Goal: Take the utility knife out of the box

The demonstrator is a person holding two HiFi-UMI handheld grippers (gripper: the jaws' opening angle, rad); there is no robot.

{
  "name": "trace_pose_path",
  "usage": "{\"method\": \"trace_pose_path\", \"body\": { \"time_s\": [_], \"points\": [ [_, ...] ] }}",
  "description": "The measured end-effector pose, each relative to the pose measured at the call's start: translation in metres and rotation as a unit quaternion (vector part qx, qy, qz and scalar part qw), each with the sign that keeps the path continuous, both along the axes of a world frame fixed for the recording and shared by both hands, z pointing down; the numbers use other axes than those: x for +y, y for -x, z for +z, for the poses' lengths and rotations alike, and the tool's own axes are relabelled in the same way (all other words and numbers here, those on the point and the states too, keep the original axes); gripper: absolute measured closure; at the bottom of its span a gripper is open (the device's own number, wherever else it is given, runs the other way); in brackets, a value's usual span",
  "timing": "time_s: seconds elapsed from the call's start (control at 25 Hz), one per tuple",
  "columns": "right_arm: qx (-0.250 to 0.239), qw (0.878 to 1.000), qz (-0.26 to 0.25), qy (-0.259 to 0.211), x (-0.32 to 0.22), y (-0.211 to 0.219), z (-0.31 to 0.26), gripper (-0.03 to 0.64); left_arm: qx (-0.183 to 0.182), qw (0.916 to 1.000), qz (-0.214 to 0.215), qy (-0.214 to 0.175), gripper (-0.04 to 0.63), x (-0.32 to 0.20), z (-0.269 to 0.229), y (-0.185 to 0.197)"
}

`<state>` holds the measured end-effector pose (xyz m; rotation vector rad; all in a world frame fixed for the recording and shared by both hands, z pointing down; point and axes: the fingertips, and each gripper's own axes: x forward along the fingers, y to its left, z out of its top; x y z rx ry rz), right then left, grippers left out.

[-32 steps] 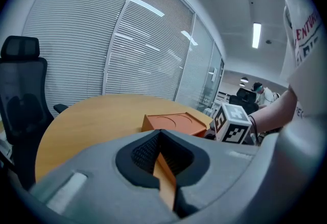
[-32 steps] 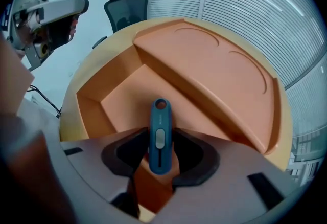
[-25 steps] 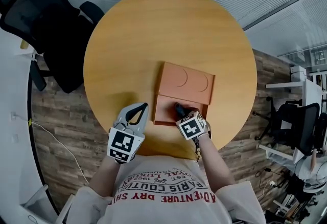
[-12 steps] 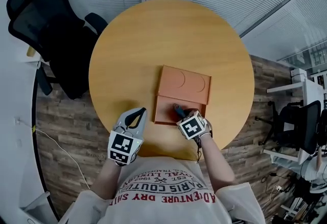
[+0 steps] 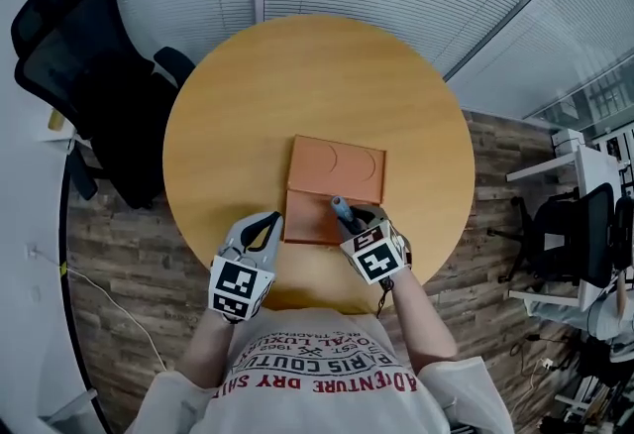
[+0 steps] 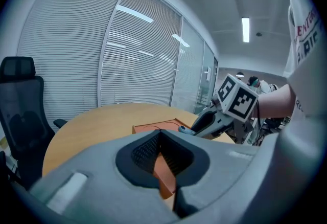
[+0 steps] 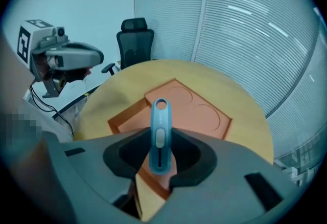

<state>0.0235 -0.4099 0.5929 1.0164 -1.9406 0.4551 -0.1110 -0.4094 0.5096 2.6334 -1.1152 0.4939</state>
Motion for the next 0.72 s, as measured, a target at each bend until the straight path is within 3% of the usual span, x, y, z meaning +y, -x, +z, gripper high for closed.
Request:
{"method": "trace_pose_path", "body": {
  "time_s": [0.2,0.36,0.72],
  "points": [
    [-0.050,0.995,0.029,-0.079,-0.001,-0.014,-0.046,0.483,-0.007,0.9995,-0.012,-0.029,0.601,0.002,-0.020,-0.005],
    [-0.098,0.985,0.049,-0.135,0.001,-0.024,-0.085,0.482,-0.003,0.9982,-0.028,-0.053,0.600,0.003,-0.043,-0.004],
    [-0.209,0.937,0.077,-0.271,0.026,-0.062,-0.156,0.483,0.022,0.9953,-0.056,-0.076,0.600,0.019,-0.073,-0.023]
  ]
}}
